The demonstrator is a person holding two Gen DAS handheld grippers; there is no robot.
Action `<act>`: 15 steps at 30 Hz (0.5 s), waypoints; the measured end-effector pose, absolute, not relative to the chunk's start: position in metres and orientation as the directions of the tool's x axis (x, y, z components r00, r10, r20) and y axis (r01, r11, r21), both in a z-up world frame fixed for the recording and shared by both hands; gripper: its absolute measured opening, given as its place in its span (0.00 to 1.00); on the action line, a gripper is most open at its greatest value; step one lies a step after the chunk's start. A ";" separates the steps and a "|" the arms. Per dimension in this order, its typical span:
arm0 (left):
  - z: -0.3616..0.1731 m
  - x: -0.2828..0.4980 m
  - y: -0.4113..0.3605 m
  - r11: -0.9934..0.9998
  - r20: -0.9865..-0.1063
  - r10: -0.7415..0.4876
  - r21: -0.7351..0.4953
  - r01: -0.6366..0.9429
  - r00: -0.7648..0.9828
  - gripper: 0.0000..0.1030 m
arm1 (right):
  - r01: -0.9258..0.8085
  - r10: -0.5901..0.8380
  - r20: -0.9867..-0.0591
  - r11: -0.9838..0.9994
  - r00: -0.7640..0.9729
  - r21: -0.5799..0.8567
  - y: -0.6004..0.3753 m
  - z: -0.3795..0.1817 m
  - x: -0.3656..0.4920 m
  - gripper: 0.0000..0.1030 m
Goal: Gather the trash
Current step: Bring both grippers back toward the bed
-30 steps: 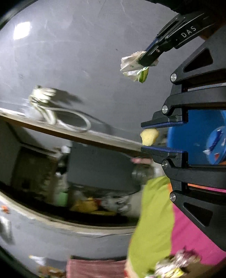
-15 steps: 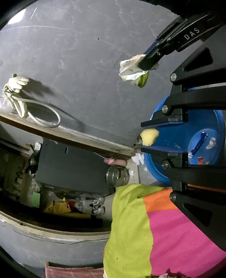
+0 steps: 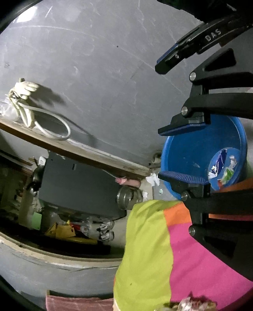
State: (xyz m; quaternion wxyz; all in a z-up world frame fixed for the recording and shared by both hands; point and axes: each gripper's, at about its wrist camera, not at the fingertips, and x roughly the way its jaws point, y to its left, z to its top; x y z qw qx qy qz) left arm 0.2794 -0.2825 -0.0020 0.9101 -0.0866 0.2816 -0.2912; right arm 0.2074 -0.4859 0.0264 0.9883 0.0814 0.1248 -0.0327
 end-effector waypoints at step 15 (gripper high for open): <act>0.079 0.221 -0.162 0.876 -0.227 -0.460 -0.271 0.398 0.858 0.91 | -0.025 0.029 -0.026 0.993 0.999 0.115 -0.415 0.096 0.168 0.88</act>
